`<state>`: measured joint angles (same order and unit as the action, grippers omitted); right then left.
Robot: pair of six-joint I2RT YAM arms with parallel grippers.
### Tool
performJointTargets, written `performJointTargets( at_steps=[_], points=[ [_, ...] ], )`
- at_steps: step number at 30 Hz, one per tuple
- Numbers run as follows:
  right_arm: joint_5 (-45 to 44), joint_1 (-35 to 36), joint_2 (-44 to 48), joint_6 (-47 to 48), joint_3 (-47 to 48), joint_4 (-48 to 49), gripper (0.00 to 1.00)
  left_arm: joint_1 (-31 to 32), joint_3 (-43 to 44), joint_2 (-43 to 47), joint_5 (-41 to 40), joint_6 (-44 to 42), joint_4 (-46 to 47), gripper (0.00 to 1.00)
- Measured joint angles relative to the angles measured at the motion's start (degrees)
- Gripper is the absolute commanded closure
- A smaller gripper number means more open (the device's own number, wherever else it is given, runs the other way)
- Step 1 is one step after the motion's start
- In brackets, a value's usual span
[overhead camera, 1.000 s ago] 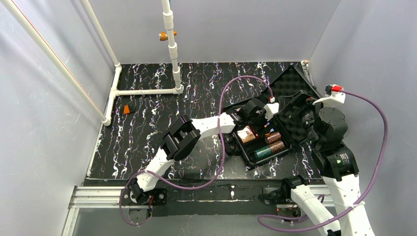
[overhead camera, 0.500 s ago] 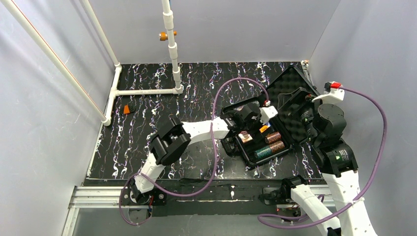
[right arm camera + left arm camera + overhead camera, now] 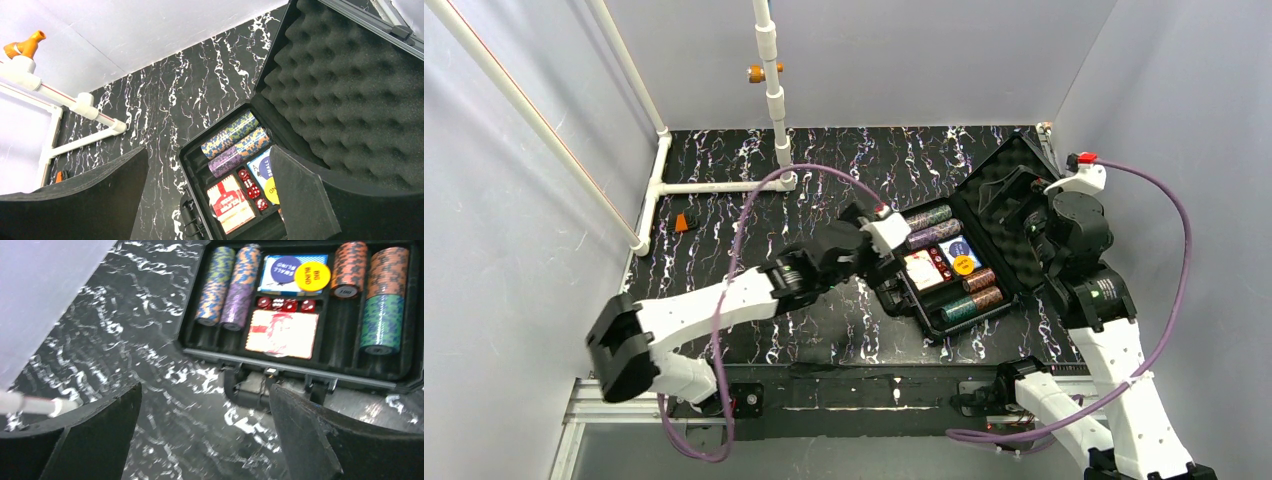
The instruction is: Pack up texas hold em set
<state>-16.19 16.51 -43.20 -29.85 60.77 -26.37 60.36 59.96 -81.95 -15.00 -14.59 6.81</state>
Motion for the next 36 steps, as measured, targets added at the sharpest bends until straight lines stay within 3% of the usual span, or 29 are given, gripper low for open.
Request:
performJointTargets(
  at_steps=[5,11,18,28,36],
  points=[
    [0.0,0.0,-2.3,0.2,0.9,0.7,0.02,-5.4,-2.6,12.0,0.2,-2.2,-8.1,0.02],
    [0.6,0.0,-8.7,1.2,5.3,0.8,0.02,-15.5,-9.7,19.9,0.9,-2.6,-10.8,0.02],
    [1.4,0.0,-18.3,3.3,11.2,-1.2,0.02,-15.6,-14.0,21.4,0.5,-4.5,-11.0,0.02],
    [0.5,-1.1,-32.1,4.5,20.4,-7.1,0.01,-15.6,-16.9,23.1,-9.0,-9.4,-8.0,0.02],
    [7.5,-14.8,-40.4,1.9,26.0,-9.1,0.01,-15.6,-17.2,23.2,-11.9,-10.1,-6.0,0.02]
  ],
)
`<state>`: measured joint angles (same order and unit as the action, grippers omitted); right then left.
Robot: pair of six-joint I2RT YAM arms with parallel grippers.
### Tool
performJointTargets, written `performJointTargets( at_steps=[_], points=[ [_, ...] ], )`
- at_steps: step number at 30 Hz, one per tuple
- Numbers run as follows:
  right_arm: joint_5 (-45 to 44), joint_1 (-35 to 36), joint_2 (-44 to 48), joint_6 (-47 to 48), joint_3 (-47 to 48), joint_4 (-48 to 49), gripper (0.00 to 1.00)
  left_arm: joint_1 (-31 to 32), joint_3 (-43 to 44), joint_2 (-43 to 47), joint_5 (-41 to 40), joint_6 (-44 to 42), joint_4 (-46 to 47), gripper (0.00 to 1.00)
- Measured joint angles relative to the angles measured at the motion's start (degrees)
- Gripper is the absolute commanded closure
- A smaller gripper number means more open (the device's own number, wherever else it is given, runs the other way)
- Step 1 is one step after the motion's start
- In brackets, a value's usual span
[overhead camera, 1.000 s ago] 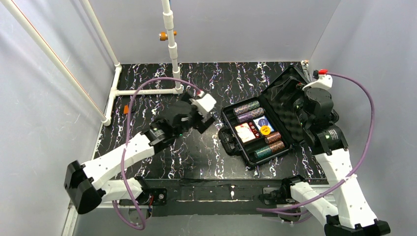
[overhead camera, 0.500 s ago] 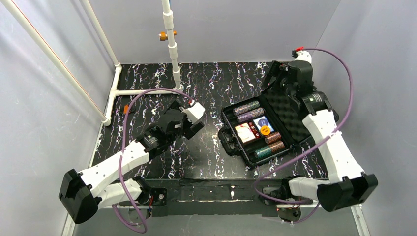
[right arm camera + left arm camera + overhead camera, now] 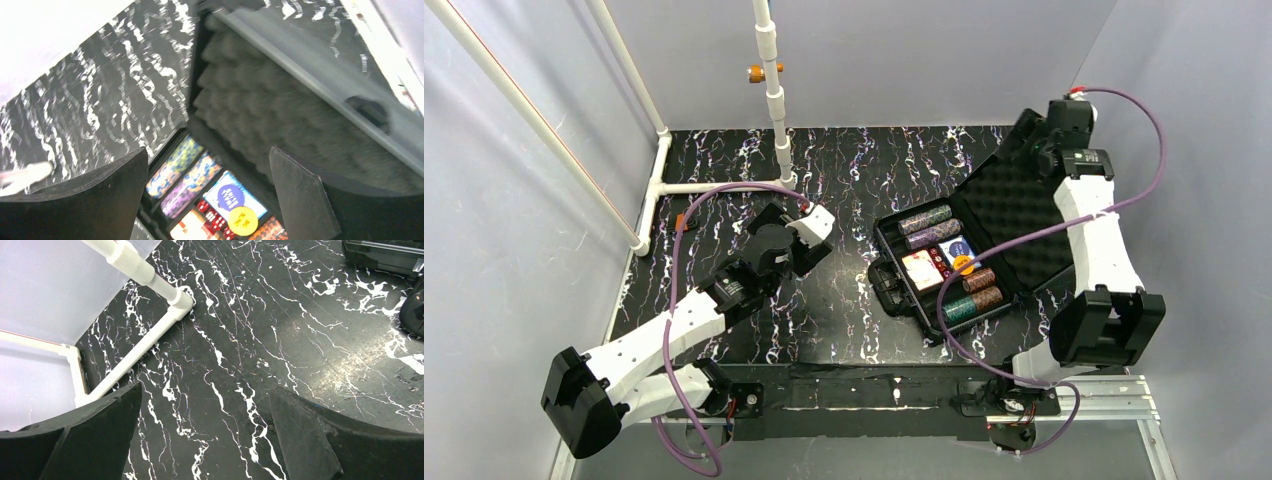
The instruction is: Pack up texas hold em set
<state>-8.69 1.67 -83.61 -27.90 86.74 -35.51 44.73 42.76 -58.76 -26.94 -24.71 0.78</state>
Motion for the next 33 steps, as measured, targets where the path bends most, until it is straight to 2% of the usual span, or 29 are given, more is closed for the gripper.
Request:
performJointTargets(
  at_steps=[4,16,21,29,33],
  points=[
    [-0.2,-5.6,-3.7,-1.6,2.1,-2.1,0.02,0.0,-0.1,0.0,-0.6,-0.3,0.1,0.02],
    [-7.1,-9.4,-5.2,-1.9,3.5,-3.4,0.08,0.0,-0.1,0.0,-0.9,-0.3,0.5,0.02],
    [-9.9,-10.2,-6.6,-1.9,4.9,-3.2,0.18,0.0,-0.1,0.0,-0.8,-0.2,0.5,0.02],
    [-12.6,-11.0,-10.9,-1.7,6.4,-3.0,0.23,0.0,-0.1,0.0,-0.7,-0.1,0.5,0.02],
    [-12.7,-11.2,-13.1,-1.4,8.3,-3.7,0.30,0.0,-0.1,0.0,-0.7,0.2,0.5,0.02]
  ],
)
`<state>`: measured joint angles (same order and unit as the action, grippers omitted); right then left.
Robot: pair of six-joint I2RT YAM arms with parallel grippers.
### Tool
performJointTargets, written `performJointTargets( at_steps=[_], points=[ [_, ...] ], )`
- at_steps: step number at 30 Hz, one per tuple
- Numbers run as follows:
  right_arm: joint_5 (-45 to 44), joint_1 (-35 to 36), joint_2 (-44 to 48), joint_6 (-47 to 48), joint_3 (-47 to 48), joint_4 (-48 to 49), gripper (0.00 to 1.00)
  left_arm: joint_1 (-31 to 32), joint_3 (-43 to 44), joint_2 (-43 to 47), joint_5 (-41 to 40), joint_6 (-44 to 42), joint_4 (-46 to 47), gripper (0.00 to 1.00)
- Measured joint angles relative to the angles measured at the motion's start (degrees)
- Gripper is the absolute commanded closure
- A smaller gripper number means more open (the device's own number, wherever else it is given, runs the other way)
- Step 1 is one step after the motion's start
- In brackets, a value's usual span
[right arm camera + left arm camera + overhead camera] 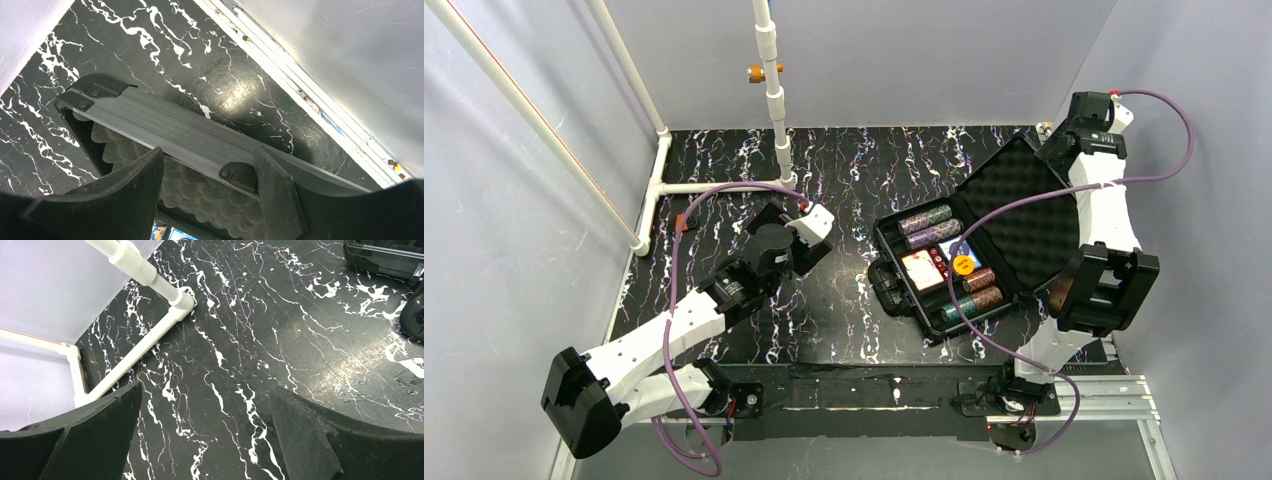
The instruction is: Pack up texas hold em set
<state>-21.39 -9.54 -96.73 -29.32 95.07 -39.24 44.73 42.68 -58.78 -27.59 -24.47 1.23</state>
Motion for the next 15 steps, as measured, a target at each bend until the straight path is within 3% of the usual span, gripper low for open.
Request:
performJointTargets(
  at_steps=[15],
  points=[
    [5.3,-2.0,-4.5,1.5,7.3,-5.7,0.29,0.0,0.0,-1.1,0.9,0.1,0.0,0.02]
  ],
)
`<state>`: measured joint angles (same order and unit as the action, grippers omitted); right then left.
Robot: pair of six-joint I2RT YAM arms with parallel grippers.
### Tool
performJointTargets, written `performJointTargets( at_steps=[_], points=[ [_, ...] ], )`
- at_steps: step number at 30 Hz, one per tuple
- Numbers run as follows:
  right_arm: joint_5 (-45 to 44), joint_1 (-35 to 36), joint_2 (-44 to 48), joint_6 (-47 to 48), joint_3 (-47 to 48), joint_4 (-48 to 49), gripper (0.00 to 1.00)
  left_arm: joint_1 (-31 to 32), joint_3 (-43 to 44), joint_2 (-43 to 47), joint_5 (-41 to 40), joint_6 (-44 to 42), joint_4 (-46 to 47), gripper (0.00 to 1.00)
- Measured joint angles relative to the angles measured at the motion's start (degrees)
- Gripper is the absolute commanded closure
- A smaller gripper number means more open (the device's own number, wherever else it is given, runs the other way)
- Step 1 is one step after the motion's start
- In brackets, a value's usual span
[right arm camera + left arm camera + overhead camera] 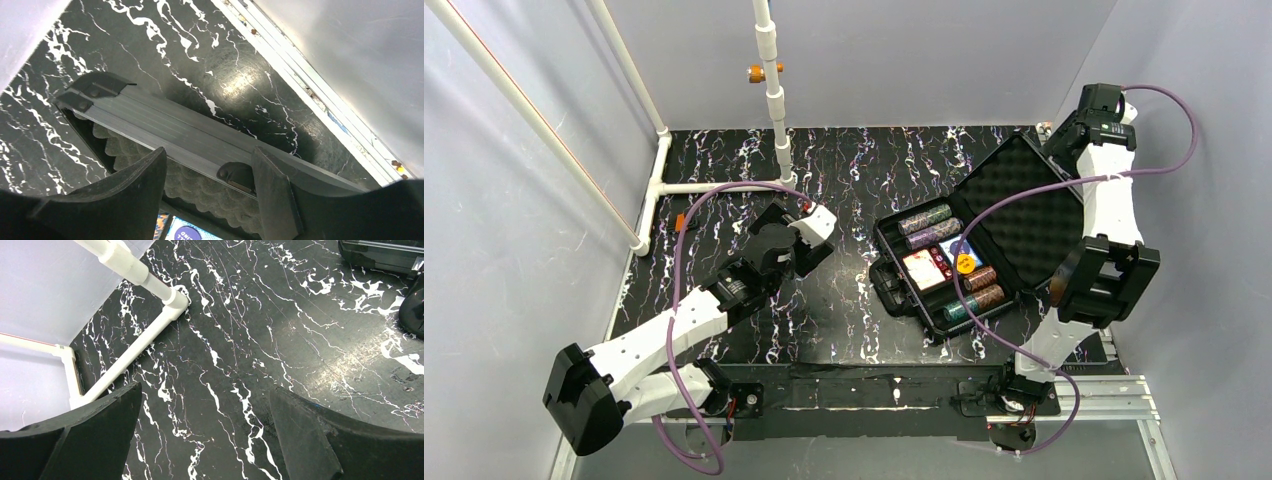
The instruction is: Pack up texas hold em set
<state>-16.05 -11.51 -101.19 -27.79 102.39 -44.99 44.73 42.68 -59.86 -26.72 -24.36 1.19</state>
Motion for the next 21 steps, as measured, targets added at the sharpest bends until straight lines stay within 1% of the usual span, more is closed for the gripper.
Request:
performJointTargets(
  at_steps=[6,12,17,21],
  points=[
    [0.0,0.0,2.7,-0.8,-0.1,3.0,0.29,0.0,0.0,0.0,0.3,0.2,0.0,0.02],
    [-2.2,0.1,7.9,-0.8,-0.9,5.0,0.29,0.0,0.0,-0.1,0.5,0.4,0.0,0.02],
    [-4.6,0.0,8.7,-0.7,-1.1,6.3,0.35,0.0,0.0,-0.2,0.7,0.5,0.0,0.02],
    [-5.0,-0.3,4.3,-0.7,-0.6,6.3,0.42,0.0,0.0,-0.3,1.0,0.9,0.0,0.02]
  ],
)
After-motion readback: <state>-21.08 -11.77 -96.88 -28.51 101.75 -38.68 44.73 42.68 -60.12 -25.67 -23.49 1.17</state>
